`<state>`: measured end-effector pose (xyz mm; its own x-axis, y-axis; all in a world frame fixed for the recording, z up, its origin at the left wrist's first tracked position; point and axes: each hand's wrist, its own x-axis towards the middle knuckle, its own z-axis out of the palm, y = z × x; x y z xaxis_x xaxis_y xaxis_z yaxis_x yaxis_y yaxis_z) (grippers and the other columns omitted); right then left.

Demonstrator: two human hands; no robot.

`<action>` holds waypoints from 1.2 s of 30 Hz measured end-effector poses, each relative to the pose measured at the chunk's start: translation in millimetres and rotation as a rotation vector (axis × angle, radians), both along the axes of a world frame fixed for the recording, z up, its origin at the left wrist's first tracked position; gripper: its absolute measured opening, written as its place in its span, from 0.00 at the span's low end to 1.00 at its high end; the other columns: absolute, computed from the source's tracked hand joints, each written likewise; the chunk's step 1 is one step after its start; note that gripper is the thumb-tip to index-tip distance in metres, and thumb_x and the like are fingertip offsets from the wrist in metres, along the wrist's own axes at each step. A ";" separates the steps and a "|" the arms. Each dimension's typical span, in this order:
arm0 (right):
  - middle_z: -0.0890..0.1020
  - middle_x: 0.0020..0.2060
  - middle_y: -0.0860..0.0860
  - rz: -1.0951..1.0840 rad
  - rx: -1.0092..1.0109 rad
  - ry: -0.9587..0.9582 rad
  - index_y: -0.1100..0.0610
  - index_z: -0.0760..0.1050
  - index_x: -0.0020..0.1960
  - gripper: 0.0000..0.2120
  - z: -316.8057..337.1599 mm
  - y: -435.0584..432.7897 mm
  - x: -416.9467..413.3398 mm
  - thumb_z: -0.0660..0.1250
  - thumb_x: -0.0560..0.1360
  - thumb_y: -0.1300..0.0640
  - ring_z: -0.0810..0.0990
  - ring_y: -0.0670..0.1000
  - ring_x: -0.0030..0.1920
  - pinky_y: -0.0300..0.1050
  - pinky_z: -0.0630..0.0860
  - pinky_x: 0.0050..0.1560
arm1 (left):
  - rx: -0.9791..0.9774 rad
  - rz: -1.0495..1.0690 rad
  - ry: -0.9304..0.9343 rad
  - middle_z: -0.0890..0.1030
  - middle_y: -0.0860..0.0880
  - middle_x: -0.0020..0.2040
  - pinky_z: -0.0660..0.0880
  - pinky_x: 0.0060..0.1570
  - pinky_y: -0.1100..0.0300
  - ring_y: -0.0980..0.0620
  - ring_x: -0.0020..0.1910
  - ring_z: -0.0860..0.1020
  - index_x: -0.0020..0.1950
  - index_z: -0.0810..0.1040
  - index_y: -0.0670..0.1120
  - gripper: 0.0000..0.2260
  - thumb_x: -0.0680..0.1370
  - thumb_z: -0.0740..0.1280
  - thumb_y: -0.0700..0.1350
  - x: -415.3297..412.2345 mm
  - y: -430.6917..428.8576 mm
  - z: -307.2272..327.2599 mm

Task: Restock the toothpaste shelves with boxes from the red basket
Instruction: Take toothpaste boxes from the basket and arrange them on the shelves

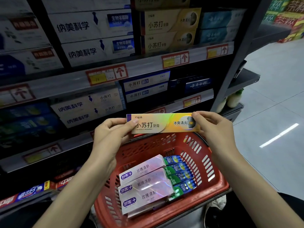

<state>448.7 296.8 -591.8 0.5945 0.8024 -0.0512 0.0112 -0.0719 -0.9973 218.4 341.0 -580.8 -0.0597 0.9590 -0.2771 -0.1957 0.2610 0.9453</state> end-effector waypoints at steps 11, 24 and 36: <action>0.88 0.43 0.48 -0.029 0.085 0.091 0.49 0.85 0.52 0.06 4.2 4.3 3.5 0.75 0.76 0.58 0.88 0.54 0.46 0.60 0.85 0.52 | 0.085 0.014 -0.032 0.88 0.41 0.48 0.80 0.59 0.50 0.47 0.51 0.87 0.54 0.81 0.38 0.07 0.79 0.72 0.39 6.5 4.9 -1.7; 0.88 0.45 0.44 -0.144 0.211 0.073 0.50 0.84 0.53 0.07 12.3 6.0 8.9 0.76 0.75 0.54 0.87 0.44 0.47 0.43 0.83 0.48 | 0.270 0.008 -0.036 0.88 0.44 0.48 0.82 0.56 0.54 0.49 0.51 0.87 0.57 0.81 0.40 0.07 0.81 0.69 0.40 17.7 5.3 -0.8; 0.85 0.57 0.47 -0.165 0.286 0.030 0.46 0.84 0.60 0.11 25.4 19.4 0.6 0.73 0.78 0.52 0.84 0.41 0.53 0.40 0.80 0.55 | 0.432 0.246 0.089 0.87 0.55 0.52 0.77 0.46 0.74 0.61 0.53 0.83 0.53 0.87 0.51 0.09 0.76 0.74 0.39 38.1 12.8 5.5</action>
<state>449.3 316.2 -566.4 0.7195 0.6797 0.1427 -0.0070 0.2126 -0.9771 256.5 353.8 -575.2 -0.3040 0.9394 0.1582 -0.1156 -0.2012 0.9727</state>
